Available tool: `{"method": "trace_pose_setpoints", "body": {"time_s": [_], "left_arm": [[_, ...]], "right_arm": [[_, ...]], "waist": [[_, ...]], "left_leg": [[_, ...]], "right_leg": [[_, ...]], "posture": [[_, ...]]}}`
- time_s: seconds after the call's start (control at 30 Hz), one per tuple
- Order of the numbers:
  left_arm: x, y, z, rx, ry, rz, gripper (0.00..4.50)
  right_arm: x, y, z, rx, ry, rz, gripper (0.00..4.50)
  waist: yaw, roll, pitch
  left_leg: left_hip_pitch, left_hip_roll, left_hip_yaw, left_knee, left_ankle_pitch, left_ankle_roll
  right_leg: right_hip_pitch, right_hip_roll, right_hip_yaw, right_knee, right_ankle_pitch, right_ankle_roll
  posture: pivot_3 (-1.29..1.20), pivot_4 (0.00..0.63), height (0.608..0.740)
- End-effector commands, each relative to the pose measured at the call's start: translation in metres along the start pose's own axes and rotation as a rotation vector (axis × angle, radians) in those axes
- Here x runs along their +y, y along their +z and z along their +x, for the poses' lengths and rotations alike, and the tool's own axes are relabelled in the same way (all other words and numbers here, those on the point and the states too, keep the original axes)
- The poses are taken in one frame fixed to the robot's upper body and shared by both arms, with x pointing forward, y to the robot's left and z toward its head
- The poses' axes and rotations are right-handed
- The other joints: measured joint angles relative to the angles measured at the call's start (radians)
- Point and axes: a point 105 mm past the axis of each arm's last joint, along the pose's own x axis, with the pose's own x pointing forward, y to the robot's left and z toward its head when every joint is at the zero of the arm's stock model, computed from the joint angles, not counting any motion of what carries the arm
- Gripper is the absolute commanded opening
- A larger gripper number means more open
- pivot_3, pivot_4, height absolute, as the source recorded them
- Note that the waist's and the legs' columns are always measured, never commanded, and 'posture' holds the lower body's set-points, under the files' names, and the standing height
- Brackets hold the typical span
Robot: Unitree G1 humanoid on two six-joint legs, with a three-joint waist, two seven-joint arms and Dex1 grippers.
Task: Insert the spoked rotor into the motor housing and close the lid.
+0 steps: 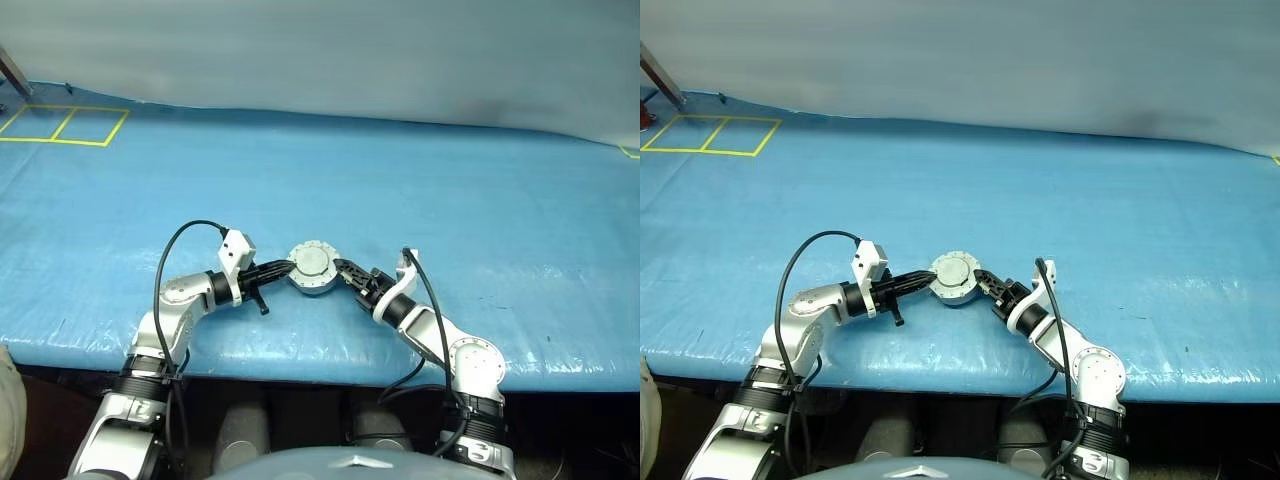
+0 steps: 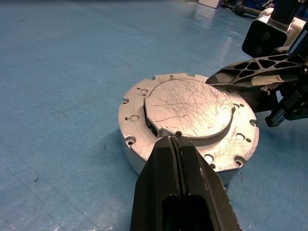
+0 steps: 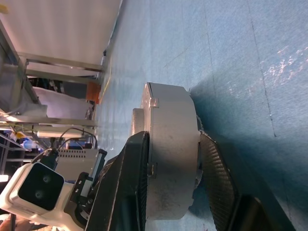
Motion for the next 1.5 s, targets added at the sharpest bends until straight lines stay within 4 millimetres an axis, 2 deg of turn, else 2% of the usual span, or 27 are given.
{"method": "trace_pose_setpoints", "body": {"time_s": [0.03, 0.4, 0.57, 0.7, 0.83, 1.0, 1.03, 1.27, 1.5], "left_arm": [[-0.002, 0.007, 0.002, -0.031, 0.005, 0.003, 0.00], [0.018, 0.056, -0.016, -0.416, 0.104, -0.366, 0.00], [0.017, 0.055, -0.019, -0.451, 0.117, -0.399, 0.00], [0.015, 0.053, -0.020, -0.482, 0.125, -0.455, 1.25], [0.004, 0.059, -0.020, -0.585, 0.043, -0.604, 2.64], [0.000, 0.059, -0.018, -0.609, 0.018, -0.708, 4.32], [0.000, 0.058, -0.018, -0.613, 0.015, -0.727, 4.48], [-0.005, 0.062, -0.009, -0.621, -0.056, -0.879, 4.48], [-0.019, 0.073, 0.004, -0.593, -0.191, -0.937, 4.48]], "right_arm": [[0.015, -0.005, 0.005, 0.002, 0.061, 0.019, 1.25], [0.037, 0.018, 0.002, -0.113, 0.180, 0.098, 1.25], [0.050, 0.027, 0.004, -0.148, 0.218, 0.106, 1.25], [0.056, 0.036, 0.003, -0.187, 0.239, 0.121, 1.25], [0.070, 0.050, 0.000, -0.237, 0.298, 0.121, 1.25], [0.085, 0.062, 0.000, -0.267, 0.341, 0.092, 1.25], [0.088, 0.063, -0.001, -0.267, 0.352, 0.087, 1.25], [0.109, 0.057, -0.002, -0.223, 0.414, 0.038, 1.25], [0.118, 0.033, 0.002, -0.147, 0.419, -0.003, 1.25]], "waist": [[0.000, 0.000, 0.000], [-0.001, 0.001, 0.003], [-0.002, 0.001, 0.003], [-0.002, 0.001, 0.003], [-0.002, 0.001, 0.003], [-0.004, 0.001, 0.003], [-0.004, 0.001, 0.003], [-0.004, 0.001, 0.003], [-0.004, 0.001, 0.003]], "left_leg": [[0.000, 0.000, 0.000, 0.000, 0.000, 0.000], [-0.008, 0.000, -0.001, 0.000, 0.000, 0.000], [-0.013, 0.000, -0.002, 0.001, 0.000, 0.000], [-0.014, 0.000, -0.002, 0.002, 0.000, 0.000], [-0.014, 0.000, -0.003, 0.002, 0.000, 0.000], [-0.014, 0.000, -0.004, 0.003, 0.000, 0.001], [-0.014, 0.000, -0.005, 0.003, 0.000, 0.001], [-0.015, 0.000, -0.005, 0.003, 0.000, 0.001], [-0.015, 0.000, -0.006, 0.004, 0.000, 0.001]], "right_leg": [[0.000, 0.000, 0.000, 0.000, 0.000, 0.000], [-0.007, 0.001, 0.000, 0.000, 0.001, 0.000], [-0.011, 0.003, 0.000, 0.000, 0.007, 0.004], [-0.012, 0.003, 0.001, 0.000, 0.007, 0.004], [-0.012, 0.003, 0.001, 0.000, 0.007, 0.003], [-0.012, 0.005, 0.002, 0.001, 0.008, 0.004], [-0.012, 0.006, 0.002, 0.001, 0.008, 0.004], [-0.011, 0.007, 0.003, 0.001, 0.008, 0.004], [-0.011, 0.008, 0.004, 0.001, 0.008, 0.004]], "posture": [[0.00, 0.150, 0.740], [0.00, 0.150, 0.740], [0.00, 0.150, 0.740], [0.00, 0.150, 0.740], [0.00, 0.150, 0.740], [0.00, 0.150, 0.740], [0.00, 0.150, 0.740], [0.00, 0.150, 0.740], [0.00, 0.150, 0.740]]}}
